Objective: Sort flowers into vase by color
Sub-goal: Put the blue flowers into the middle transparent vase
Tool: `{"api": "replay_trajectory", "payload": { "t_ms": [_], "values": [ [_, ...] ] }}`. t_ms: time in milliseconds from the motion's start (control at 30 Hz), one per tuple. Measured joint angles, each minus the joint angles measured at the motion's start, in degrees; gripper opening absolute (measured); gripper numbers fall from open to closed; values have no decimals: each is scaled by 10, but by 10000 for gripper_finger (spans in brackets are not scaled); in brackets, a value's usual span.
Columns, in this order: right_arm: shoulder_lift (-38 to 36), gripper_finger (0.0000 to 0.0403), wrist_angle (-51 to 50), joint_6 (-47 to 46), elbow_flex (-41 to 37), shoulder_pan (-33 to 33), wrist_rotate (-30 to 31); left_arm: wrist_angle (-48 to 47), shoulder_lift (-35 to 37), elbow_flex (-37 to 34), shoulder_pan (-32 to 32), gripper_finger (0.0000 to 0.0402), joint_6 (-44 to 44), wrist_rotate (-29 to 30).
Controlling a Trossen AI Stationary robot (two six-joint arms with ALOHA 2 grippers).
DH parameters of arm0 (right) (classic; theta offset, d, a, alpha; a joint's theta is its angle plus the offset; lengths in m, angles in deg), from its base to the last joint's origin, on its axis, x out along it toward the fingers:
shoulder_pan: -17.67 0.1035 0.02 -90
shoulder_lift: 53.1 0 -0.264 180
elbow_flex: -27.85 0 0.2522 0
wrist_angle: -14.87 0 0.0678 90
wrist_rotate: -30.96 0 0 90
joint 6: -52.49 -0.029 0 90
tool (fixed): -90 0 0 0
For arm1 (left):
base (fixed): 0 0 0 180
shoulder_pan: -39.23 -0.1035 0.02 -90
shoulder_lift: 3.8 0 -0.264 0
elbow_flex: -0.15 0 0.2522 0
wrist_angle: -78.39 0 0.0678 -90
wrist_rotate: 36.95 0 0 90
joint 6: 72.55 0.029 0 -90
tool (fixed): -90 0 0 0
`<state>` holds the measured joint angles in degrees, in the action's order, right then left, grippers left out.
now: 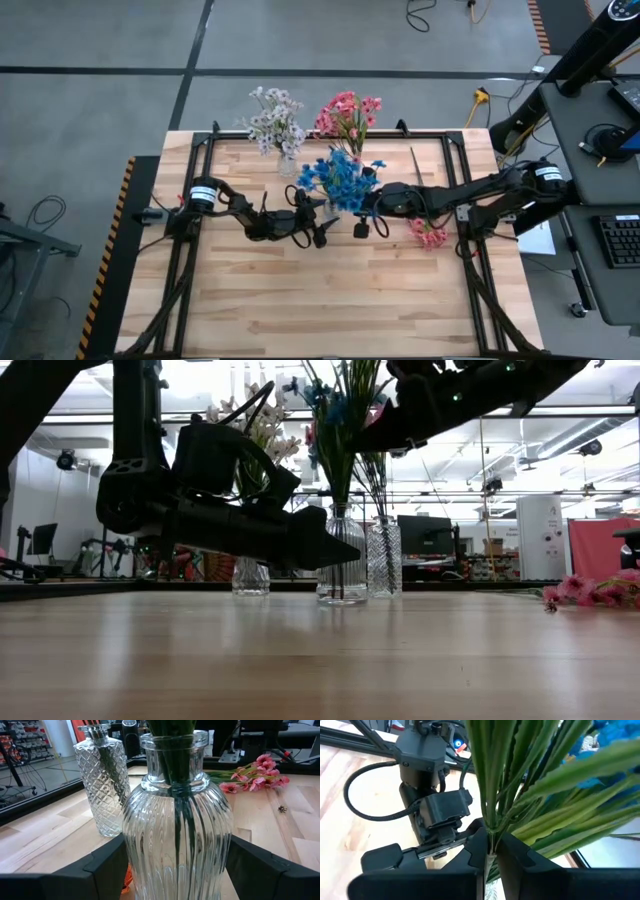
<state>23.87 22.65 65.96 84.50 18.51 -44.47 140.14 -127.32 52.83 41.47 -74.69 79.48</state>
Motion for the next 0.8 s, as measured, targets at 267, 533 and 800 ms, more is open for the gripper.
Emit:
{"api": "replay_trajectory", "payload": {
  "t_ms": [267,533,800],
  "values": [
    [0,22,-2,-3,0,-1,0,0,0,0,0,272,1,0],
    [0,22,-9,-8,0,-1,0,0,-1,0,0,272,2,0],
    [28,22,-2,-10,1,-2,-4,0,-1,0,0,272,4,-1]
  ]
}}
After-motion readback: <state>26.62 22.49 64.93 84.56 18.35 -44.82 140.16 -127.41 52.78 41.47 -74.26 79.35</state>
